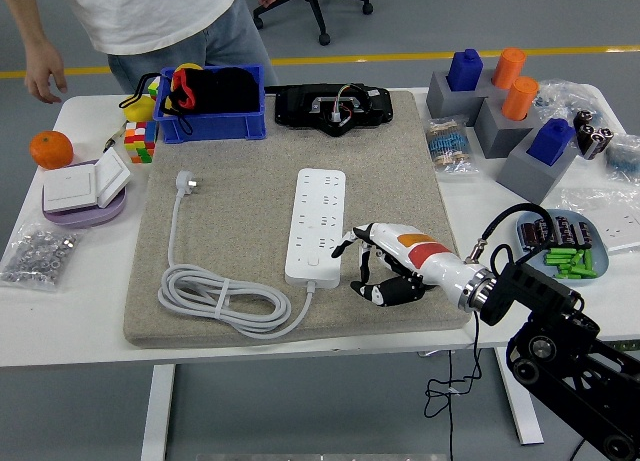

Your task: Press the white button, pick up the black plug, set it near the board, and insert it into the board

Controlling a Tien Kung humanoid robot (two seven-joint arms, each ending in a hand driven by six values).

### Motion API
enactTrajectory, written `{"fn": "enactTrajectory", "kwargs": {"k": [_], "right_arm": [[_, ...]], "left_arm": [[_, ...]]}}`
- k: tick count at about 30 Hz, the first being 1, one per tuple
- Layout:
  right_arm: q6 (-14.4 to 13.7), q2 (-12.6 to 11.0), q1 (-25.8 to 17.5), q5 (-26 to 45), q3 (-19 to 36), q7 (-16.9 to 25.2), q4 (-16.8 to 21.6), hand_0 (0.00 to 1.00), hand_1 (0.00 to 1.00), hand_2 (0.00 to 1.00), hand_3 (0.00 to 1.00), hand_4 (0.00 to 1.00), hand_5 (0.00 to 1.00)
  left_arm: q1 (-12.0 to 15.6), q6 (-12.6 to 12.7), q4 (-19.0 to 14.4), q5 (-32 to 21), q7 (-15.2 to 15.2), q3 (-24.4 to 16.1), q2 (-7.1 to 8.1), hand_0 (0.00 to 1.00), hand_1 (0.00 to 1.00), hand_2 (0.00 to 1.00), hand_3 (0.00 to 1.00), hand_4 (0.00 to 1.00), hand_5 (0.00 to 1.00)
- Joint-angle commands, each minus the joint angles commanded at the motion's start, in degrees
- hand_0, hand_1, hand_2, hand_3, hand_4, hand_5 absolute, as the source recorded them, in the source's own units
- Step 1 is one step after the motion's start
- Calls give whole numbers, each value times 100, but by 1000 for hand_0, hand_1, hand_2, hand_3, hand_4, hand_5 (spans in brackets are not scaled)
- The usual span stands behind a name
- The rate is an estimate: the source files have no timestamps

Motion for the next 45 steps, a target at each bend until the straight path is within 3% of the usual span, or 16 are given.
{"fn": "enactTrajectory", "kwargs": {"k": [4,5,16,31,45], "right_arm": [[45,71,115,-91,-230,-284,-74,2,2,31,720,277,2],[23,90,138,-104,-272,-302,-90,2,2,29,773,257,2],[-40,317,456,-360,-602,-672,-263,2,2,28,793,250,2],[-329,571,725,-622,-924,-624,-662,2,2,28,803,246,2],[-220,522,729,-651,-983,-650,-815,2,2,28,800,244,2]], "left_arm": [[12,-1,5,11,8,-3,0,707,699,671,711,723,282],[17,-1,5,8,9,0,0,707,699,672,712,723,282],[-6,1,5,-6,6,29,14,707,699,672,712,723,281],[-12,1,5,-32,2,82,15,708,699,672,711,723,282],[-18,-1,5,-19,9,82,11,705,699,672,711,723,282]]}}
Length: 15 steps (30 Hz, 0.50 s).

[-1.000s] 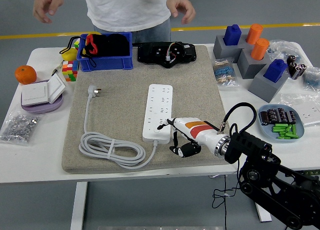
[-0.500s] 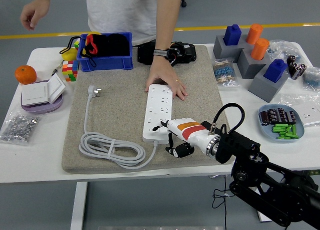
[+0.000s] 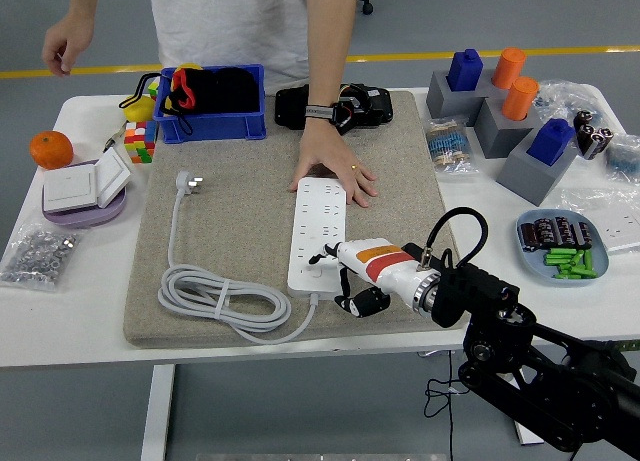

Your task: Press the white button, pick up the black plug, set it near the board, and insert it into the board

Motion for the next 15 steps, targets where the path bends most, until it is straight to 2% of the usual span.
{"fn": "enactTrajectory", "kwargs": {"k": [15], "right_arm": [[73,-32,21,-9,-117,68,-271,2,2,30,789,242,2]], "left_arm": [[-5,2,0,-6,0,10,4,705,699,671,711,723,282]]}}
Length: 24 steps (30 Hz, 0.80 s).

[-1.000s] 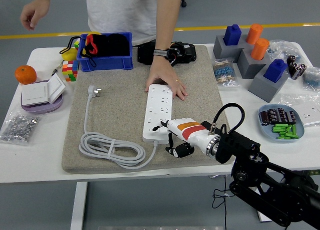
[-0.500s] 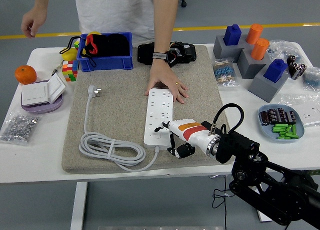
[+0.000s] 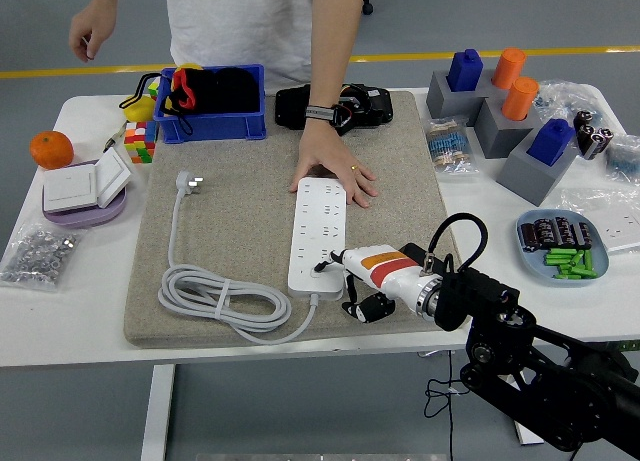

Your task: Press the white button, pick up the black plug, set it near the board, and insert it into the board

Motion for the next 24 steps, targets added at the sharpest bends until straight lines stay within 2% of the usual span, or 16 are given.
{"fn": "enactTrajectory", "kwargs": {"k": [13,20,24], "right_arm": [[6,0,-52,16,105,31,46,2,2,30,787,240,2],[-75,-64,-91,27,370,143,440,2,2,31,786,242,2],[-340,-89,-178,-9,530,371,690,2,2,67,784,216,2]], "left_arm": [[9,2,0,-15,-4,6,1,705,699,671,712,723,282],[10,2,0,7,3,-16,-3,704,699,671,712,723,282],[5,2,0,-1,-1,-8,-3,705,699,670,712,723,282]]}}
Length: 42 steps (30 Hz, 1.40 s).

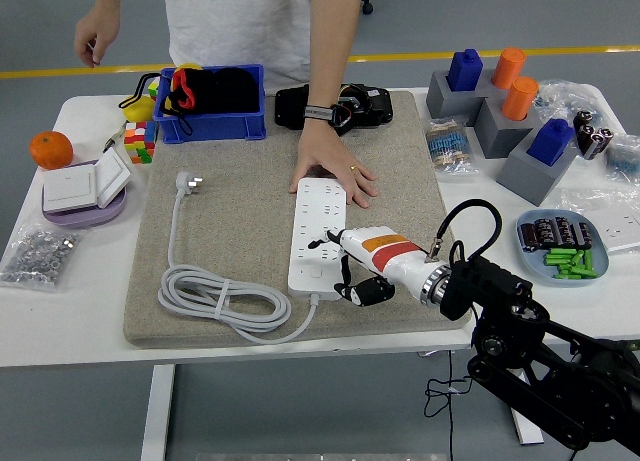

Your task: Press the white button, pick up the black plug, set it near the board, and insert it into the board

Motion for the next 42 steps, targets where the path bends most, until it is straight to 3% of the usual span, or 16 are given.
{"fn": "enactTrajectory", "kwargs": {"k": [4,5,10,11,16,17,22,23,29,34,35,42], "right_arm": [[-302,-40,-117,-17,269,305,143,2,2,67,784,216,2],[-387,-55,-159,6,377,409,139,186,137,207,707,482,2],[-543,-116,-322,97,777,622,8,186,137,207,707,482,2],[-554,-126,-351,106,839,635,-17,575,611,619,668,913,124],[-614,-222,-603,86,1232,643,-195,575,611,619,668,913,124],[-632,-249,-664,80,1310,648,-242,711,759,758,749,990,171],[-614,-356,-915,36,1619,625,-432,711,759,758,749,990,171],[-605,-378,-962,39,1660,622,-465,761,784,769,766,998,204],[-574,-503,-1202,63,1781,607,-679,743,763,760,764,998,207],[-713,-516,-1303,103,1772,712,-879,743,763,760,764,998,207],[-746,-511,-1313,115,1765,740,-909,650,672,678,728,998,196],[-836,-472,-1360,263,1649,821,-964,649,664,676,726,998,191]], "left_arm": [[3,0,0,0,-2,-5,1,705,699,670,712,723,282],[6,0,0,9,0,-15,0,705,699,671,712,723,280],[11,0,0,20,3,-31,-2,705,699,671,712,723,280],[11,0,0,19,3,-30,-2,705,699,671,712,723,282],[13,0,0,16,0,-38,-11,705,699,671,712,723,282],[16,0,0,19,2,-45,-13,704,699,671,712,722,282],[7,0,0,13,4,-42,-12,704,699,671,712,722,282],[4,-1,0,11,5,-35,-10,707,699,671,712,722,282],[-17,3,0,4,-1,-16,6,705,699,671,712,722,281],[-23,2,-1,-27,-5,32,10,705,699,671,712,722,281],[-23,1,0,-21,-2,34,11,705,699,671,712,722,281],[-10,1,0,-28,-2,63,23,704,699,670,712,723,281]]}}
